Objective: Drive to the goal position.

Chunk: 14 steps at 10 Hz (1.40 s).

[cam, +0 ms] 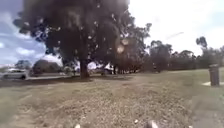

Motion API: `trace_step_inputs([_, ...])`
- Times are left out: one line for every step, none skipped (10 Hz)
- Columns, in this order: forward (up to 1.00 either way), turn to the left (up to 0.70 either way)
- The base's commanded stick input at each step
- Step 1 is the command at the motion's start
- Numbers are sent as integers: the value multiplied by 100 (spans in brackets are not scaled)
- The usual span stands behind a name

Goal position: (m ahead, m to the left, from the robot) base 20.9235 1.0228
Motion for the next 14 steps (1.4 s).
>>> trace_step_inputs([70, 0])
trace_step_inputs([70, 0])
trace_step_inputs([70, 0])
trace_step_inputs([70, 0])
trace_step_inputs([70, 0])
trace_step_inputs([70, 0])
trace_step_inputs([70, 0])
trace_step_inputs([70, 0])
trace_step_inputs([70, 0])
trace_step_inputs([70, 0])
trace_step_inputs([70, 0])
trace_step_inputs([70, 0])
trace_step_inputs([70, 0])
trace_step_inputs([70, 0])
